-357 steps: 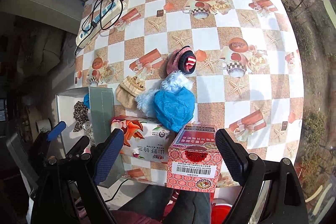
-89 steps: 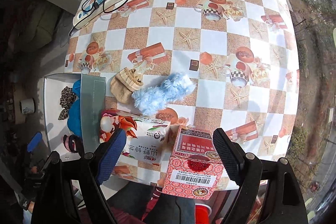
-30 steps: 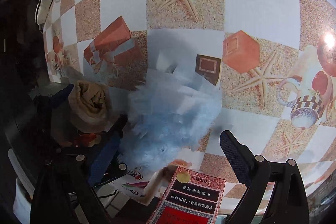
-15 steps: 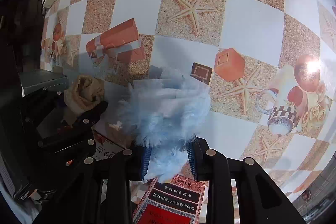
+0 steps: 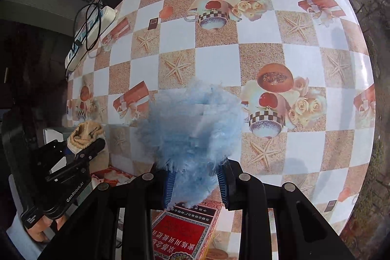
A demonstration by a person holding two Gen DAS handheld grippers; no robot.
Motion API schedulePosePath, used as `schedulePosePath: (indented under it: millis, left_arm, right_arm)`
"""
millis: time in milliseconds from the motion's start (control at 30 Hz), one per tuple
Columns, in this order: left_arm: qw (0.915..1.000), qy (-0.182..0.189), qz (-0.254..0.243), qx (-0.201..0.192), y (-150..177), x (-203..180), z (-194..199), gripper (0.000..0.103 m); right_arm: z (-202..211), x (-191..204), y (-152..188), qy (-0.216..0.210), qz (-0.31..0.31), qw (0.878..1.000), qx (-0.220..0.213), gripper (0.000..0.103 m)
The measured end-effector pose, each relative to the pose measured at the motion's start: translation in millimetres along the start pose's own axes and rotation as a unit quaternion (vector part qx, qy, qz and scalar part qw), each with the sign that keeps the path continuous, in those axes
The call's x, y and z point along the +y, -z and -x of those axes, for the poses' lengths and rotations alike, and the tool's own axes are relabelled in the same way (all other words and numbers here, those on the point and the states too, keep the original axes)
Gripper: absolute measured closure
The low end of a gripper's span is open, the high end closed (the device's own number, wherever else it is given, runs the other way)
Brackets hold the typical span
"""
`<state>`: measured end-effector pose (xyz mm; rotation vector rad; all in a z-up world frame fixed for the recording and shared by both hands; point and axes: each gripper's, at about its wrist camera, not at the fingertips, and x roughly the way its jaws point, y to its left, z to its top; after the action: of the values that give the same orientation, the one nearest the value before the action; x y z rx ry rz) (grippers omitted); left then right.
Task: Organize soft objects
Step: 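Lift the beige knit item and fluffy item and carry both over the box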
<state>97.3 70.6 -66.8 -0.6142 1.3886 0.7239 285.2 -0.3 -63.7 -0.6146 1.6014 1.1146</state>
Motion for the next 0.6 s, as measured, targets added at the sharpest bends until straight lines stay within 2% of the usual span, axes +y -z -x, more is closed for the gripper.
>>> schedulePosePath:
  millis: [300,600]
  left_arm:
    - [0.9989,0.003,-0.014,-0.044,26.3,-7.9,45.1,0.074]
    - [0.9970,0.009,-0.012,-0.076,52.0,-7.7,82.6,0.074]
  right_arm:
    - [44.7,6.3,29.7,0.003,-0.023,0.998,-0.061,0.071]
    - [78.1,24.5,63.8,0.001,-0.032,0.995,-0.098,0.071]
